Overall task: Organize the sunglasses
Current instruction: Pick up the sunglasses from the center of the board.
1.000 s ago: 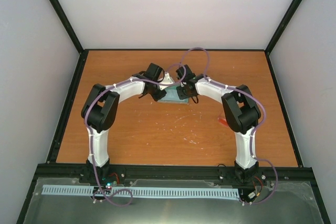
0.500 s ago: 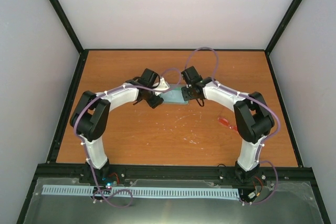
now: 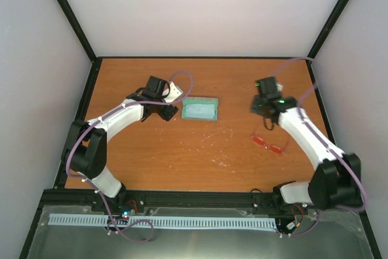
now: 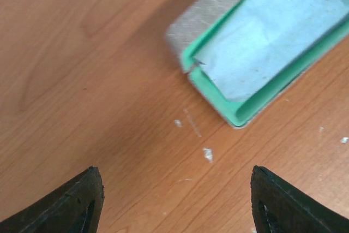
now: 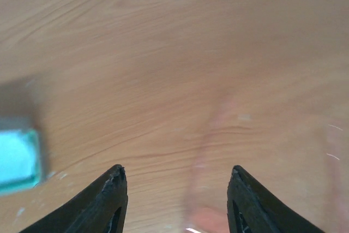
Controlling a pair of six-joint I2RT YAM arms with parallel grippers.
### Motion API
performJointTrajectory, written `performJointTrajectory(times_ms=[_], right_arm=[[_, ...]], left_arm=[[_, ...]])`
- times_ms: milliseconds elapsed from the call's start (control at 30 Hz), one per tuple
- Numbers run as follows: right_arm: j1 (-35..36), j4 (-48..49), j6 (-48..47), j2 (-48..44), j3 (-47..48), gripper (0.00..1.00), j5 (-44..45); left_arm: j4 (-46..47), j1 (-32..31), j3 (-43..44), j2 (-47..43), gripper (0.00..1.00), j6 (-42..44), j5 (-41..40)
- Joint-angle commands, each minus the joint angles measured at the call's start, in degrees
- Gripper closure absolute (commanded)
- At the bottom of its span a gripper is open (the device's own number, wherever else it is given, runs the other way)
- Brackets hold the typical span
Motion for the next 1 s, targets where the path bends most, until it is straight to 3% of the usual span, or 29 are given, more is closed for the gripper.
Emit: performJointTrajectory(times_ms=[0,167,433,633,967], right_arm=[[-14.69,-12.26,12.27,-9.27,-4.92,0.5,-2.77],[-27.01,-18.36,18.63,-15.07,-10.22,0.5,-13.06],[-27.41,-17.93,34.85,-13.25,-15.17,0.49,-29.02],[-27.42,-19.78,43.63,-15.86,-18.36,0.46,-28.6],[-27.38,-13.59,47.91,-11.65,-21.6,0.45,-24.6]], left_arm=[[-1.27,2.61,-0.19,-1.5,0.26,-1.85,0.87],[-0.24,4.35,0.27,-0.69,0.26,-1.3,1.53],[2.87,6.7,-0.15,0.34,0.26,0.96,2.57],[5.74,8.28,-1.74,-0.27,0.26,0.97,3.49],[7.86,9.52,-5.54,-2.39,0.26,0.49,4.85]])
